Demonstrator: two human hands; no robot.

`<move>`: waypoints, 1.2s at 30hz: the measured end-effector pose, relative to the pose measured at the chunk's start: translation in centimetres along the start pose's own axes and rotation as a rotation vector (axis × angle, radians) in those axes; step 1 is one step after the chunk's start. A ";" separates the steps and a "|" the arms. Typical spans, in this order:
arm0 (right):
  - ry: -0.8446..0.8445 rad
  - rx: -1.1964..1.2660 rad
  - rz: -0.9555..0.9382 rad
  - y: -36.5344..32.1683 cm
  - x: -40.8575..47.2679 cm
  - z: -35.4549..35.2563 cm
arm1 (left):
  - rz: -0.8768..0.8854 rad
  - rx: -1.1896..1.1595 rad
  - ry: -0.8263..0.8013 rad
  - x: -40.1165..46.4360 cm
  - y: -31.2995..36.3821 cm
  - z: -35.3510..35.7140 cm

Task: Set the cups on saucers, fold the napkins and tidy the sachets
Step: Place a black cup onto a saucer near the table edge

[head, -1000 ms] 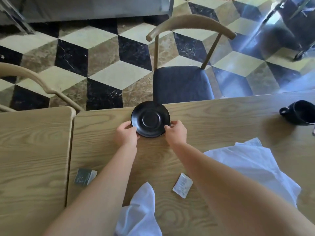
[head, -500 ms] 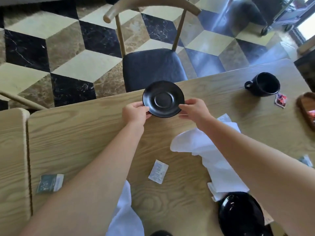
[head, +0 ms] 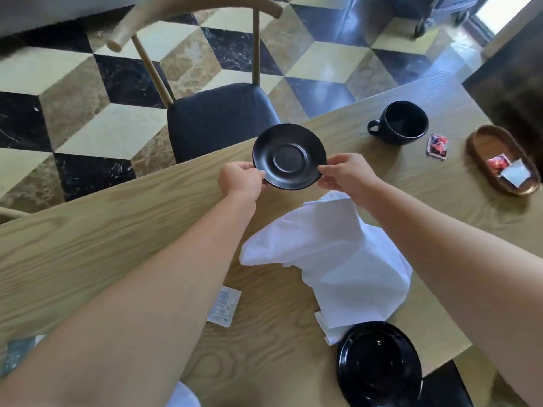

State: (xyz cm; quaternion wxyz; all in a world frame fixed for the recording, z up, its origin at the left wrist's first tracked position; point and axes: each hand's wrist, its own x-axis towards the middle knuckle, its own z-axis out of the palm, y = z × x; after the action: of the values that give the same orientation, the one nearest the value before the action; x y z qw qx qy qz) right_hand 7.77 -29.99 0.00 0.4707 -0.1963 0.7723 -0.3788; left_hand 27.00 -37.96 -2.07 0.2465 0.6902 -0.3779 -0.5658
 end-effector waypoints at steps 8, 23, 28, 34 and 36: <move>0.000 0.027 -0.009 0.7 2.2 -2.0 | 0.008 0.000 0.023 0.6 0.2 3.3; -0.020 0.153 0.041 1.8 4.4 -0.4 | -0.049 -0.068 0.100 2.3 -0.4 3.5; -0.016 0.154 0.054 1.3 4.8 1.1 | -0.060 -0.090 0.135 3.2 -0.6 2.4; -0.032 0.132 0.085 1.8 4.5 2.3 | -0.085 -0.089 0.145 3.5 -1.5 1.1; -0.032 0.134 0.098 1.9 4.3 2.7 | -0.098 -0.098 0.127 3.5 -1.8 0.8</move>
State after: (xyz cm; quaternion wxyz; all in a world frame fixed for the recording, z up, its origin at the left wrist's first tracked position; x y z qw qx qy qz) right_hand 8.12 -32.73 -4.66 0.5129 -0.1324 0.7463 -0.4030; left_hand 26.87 -39.62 -5.67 0.2753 0.7294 -0.2990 -0.5502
